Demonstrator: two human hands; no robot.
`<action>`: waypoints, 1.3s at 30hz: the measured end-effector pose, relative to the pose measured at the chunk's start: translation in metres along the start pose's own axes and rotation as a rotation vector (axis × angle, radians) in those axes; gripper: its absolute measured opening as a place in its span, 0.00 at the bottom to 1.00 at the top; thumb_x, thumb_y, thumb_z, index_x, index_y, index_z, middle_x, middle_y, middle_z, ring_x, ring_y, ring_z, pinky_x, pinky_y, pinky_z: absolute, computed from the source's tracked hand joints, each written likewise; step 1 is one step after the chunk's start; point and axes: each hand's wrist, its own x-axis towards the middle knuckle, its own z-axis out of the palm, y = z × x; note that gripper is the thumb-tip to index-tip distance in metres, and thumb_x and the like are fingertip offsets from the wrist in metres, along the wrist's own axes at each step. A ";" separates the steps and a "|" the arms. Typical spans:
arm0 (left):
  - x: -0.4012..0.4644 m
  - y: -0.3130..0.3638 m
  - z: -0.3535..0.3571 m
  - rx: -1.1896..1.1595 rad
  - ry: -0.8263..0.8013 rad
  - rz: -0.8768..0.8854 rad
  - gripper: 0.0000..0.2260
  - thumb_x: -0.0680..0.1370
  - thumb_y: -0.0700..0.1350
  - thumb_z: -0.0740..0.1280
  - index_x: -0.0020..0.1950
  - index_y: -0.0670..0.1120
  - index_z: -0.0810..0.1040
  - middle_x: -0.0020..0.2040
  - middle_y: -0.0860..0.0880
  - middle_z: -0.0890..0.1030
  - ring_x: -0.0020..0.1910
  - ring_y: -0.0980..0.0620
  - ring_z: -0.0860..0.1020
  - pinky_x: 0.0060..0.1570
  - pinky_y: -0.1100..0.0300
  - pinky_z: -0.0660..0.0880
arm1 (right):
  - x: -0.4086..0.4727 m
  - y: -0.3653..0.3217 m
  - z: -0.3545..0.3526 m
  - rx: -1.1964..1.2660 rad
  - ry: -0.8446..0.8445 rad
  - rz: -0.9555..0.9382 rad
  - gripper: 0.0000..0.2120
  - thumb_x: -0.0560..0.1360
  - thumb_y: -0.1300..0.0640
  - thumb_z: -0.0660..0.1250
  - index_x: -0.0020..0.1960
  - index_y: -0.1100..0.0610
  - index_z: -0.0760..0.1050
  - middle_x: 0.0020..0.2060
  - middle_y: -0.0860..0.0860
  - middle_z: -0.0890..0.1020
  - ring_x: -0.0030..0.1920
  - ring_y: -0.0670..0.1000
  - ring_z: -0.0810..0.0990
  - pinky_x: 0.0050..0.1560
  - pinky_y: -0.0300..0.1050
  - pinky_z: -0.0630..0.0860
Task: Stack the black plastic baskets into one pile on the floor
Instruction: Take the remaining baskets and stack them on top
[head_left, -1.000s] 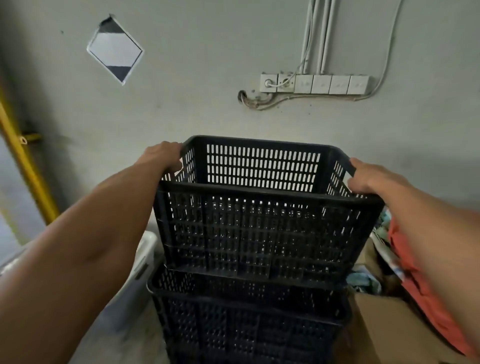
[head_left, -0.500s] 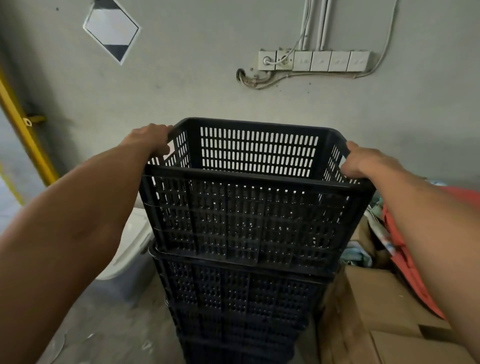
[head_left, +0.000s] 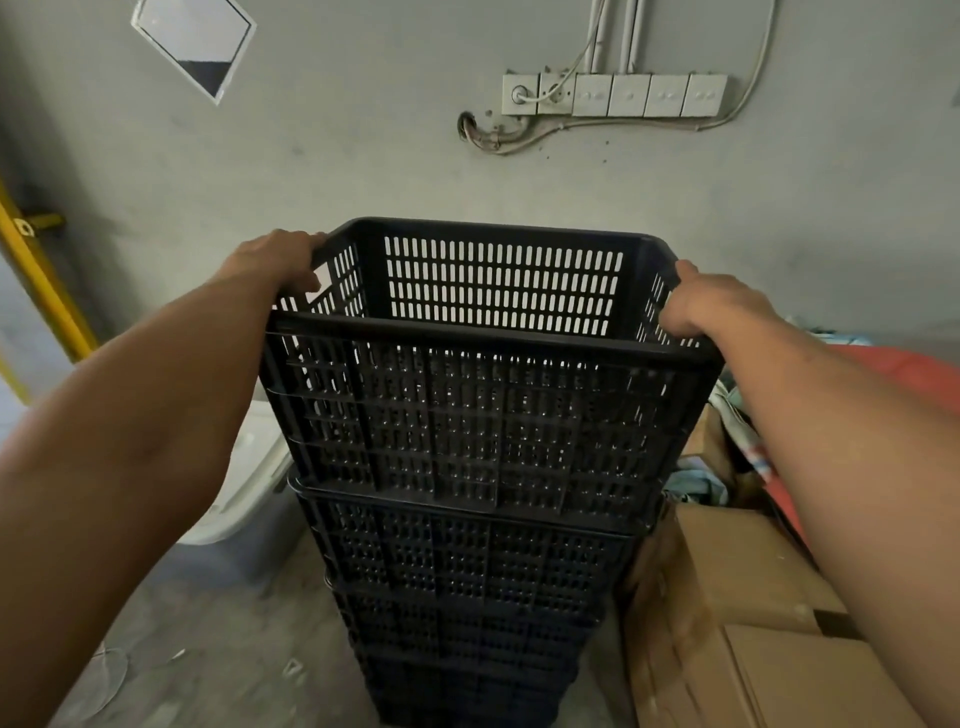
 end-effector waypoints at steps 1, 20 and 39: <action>0.002 0.000 0.001 0.000 0.005 0.004 0.24 0.75 0.44 0.70 0.69 0.56 0.70 0.50 0.45 0.79 0.45 0.43 0.76 0.40 0.53 0.70 | 0.000 0.000 0.001 0.008 0.003 0.002 0.42 0.76 0.60 0.63 0.81 0.45 0.44 0.70 0.60 0.70 0.66 0.62 0.73 0.56 0.51 0.70; -0.010 -0.011 -0.003 0.016 -0.036 0.028 0.26 0.76 0.39 0.66 0.73 0.51 0.66 0.46 0.42 0.75 0.43 0.42 0.74 0.41 0.51 0.70 | -0.014 -0.010 0.008 0.050 0.050 -0.040 0.38 0.74 0.57 0.66 0.79 0.44 0.53 0.62 0.61 0.75 0.58 0.63 0.77 0.57 0.55 0.75; 0.021 -0.016 -0.047 -0.072 -0.088 -0.032 0.48 0.72 0.74 0.58 0.80 0.48 0.42 0.77 0.36 0.58 0.74 0.35 0.60 0.70 0.38 0.61 | 0.007 -0.013 -0.054 0.044 0.048 -0.161 0.38 0.79 0.34 0.53 0.81 0.54 0.51 0.79 0.57 0.55 0.78 0.60 0.56 0.74 0.57 0.57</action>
